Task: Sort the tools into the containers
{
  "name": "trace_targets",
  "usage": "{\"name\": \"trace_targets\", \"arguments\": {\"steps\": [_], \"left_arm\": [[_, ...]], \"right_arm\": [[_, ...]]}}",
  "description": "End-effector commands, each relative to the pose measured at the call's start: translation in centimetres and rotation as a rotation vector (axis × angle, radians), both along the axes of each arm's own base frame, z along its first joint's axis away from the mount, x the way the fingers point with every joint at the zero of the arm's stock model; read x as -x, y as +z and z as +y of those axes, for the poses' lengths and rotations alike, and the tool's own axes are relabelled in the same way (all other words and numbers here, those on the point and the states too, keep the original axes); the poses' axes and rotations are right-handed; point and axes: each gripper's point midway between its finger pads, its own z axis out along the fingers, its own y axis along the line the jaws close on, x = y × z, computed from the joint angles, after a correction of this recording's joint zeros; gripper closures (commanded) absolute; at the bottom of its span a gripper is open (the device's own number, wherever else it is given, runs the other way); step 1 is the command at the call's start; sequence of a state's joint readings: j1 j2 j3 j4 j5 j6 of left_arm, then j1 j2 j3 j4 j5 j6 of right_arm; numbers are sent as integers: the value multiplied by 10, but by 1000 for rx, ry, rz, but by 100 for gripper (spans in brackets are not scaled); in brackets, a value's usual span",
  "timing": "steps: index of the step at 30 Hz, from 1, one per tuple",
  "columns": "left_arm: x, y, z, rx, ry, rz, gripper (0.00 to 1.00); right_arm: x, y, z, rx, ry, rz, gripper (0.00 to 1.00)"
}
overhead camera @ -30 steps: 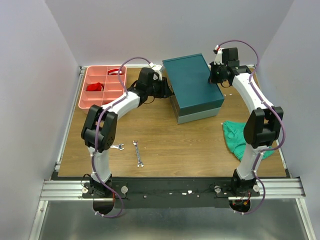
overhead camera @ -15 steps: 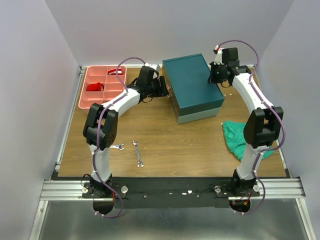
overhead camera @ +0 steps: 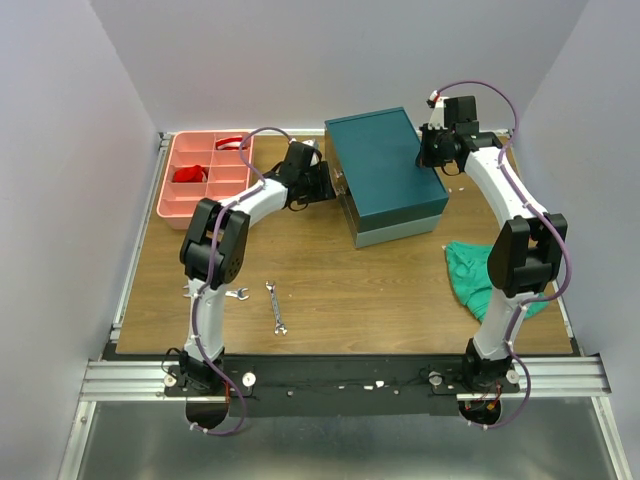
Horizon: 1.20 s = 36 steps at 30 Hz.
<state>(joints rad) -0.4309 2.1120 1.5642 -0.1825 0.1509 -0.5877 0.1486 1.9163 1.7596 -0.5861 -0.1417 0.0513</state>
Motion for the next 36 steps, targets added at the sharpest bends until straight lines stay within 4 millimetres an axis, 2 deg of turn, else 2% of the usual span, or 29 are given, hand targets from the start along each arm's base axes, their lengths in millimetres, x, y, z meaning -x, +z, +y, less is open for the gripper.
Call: {"name": "trace_targets", "arguments": {"steps": [1,10,15,20,29,31,33,36], "left_arm": [[-10,-2,-1,22,25,6,34],[-8,17,-15,97,-24,-11,35],[-11,6,-14,92,-1,12,35],[-10,4,-20,115,-18,15,35],[-19,-7,-10,9,92,22,32],[-15,-12,-8,-27,100,36,32],[-18,-14,6,-99,162,31,30],[-7,-19,28,-196,202,59,28]], "right_arm": [[21,-35,-6,32,-9,128,100],[20,-38,-8,40,-14,131,99],[19,-38,-9,44,-17,130,100],[21,-39,-10,52,-18,132,99],[20,-41,-12,60,-23,132,99],[19,-40,-12,62,-23,128,99],[19,-40,-14,73,-27,126,99],[17,-40,-20,110,-40,116,99]]}}
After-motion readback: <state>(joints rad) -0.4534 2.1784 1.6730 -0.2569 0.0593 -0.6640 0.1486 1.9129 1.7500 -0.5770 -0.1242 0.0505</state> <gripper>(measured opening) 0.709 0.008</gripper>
